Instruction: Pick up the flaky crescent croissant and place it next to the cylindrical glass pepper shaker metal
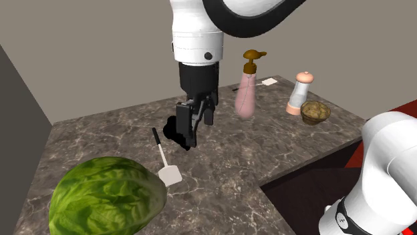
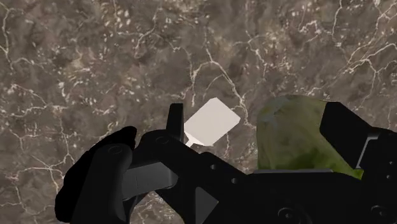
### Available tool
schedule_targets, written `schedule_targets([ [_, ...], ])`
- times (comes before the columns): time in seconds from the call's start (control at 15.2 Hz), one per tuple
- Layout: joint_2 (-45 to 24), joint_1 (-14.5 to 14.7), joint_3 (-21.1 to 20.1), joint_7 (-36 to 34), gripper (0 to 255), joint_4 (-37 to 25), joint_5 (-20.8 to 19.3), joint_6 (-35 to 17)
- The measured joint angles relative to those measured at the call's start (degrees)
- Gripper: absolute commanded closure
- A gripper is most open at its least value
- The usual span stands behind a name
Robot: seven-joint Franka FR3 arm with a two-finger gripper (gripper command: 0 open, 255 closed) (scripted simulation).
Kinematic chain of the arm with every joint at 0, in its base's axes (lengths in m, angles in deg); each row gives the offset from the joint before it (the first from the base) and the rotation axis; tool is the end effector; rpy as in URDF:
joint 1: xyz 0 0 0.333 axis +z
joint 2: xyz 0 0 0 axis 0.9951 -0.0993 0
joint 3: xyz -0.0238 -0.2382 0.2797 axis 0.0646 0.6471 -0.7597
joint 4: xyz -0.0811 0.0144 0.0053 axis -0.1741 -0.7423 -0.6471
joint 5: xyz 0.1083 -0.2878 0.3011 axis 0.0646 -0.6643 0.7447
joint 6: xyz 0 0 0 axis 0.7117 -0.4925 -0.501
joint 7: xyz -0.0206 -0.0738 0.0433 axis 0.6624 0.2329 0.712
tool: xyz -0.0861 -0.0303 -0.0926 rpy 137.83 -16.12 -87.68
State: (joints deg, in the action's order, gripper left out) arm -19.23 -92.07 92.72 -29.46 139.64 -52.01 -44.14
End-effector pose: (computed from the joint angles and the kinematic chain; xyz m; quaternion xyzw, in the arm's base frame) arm 0.4351 -0.1250 0.4996 -0.9745 0.2169 0.0105 0.0563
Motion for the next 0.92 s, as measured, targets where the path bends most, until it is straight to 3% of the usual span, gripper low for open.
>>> schedule_targets([
  [0.92, -23.08, -6.11, 6.64, -5.18, 0, -11.55, 4.21, -14.08],
])
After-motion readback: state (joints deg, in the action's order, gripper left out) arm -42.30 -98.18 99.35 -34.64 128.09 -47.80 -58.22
